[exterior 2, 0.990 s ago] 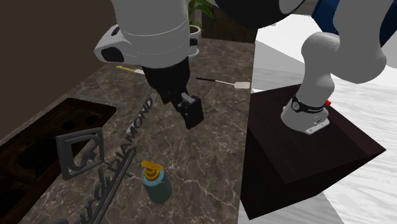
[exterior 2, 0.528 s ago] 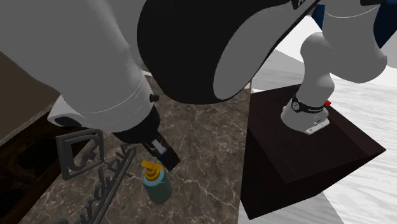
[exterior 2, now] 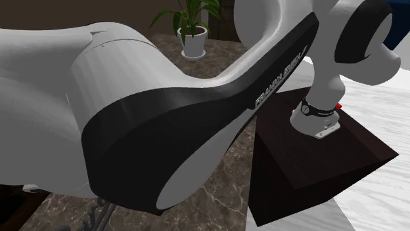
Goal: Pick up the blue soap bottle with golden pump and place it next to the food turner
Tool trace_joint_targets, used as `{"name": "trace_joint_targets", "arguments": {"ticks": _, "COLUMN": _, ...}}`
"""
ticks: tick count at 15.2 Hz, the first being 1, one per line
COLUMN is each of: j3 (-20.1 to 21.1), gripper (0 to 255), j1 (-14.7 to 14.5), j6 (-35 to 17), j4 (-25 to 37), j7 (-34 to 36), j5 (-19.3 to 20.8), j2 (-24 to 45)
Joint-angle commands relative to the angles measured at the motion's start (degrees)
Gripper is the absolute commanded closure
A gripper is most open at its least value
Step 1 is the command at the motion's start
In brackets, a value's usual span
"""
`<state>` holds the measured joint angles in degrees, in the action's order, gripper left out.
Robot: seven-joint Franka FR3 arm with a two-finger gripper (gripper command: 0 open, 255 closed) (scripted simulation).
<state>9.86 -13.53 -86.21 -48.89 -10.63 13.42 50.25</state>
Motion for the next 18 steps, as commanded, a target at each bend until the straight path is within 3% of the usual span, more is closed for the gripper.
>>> {"name": "trace_joint_targets", "arguments": {"ticks": 1, "j3": 0.1, "gripper": 0, "j1": 0.4, "j6": -2.2, "j4": -2.8, "j7": 0.1, "j5": 0.0, "j2": -0.6}}
{"name": "trace_joint_targets", "arguments": {"ticks": 5, "j3": 0.1, "gripper": 0, "j1": 1.1, "j6": -5.8, "j4": -7.9, "j7": 0.5, "j5": 0.0, "j2": -2.0}}
{"name": "trace_joint_targets", "arguments": {"ticks": 13, "j3": 0.1, "gripper": 0, "j1": 1.1, "j6": -5.8, "j4": -7.9, "j7": 0.5, "j5": 0.0, "j2": -2.0}}
{"name": "trace_joint_targets", "arguments": {"ticks": 14, "j3": 0.1, "gripper": 255, "j1": 1.1, "j6": -5.8, "j4": -7.9, "j7": 0.5, "j5": 0.0, "j2": -2.0}}
{"name": "trace_joint_targets", "arguments": {"ticks": 18, "j3": 0.1, "gripper": 255, "j1": 1.1, "j6": -5.8, "j4": -7.9, "j7": 0.5, "j5": 0.0, "j2": -2.0}}
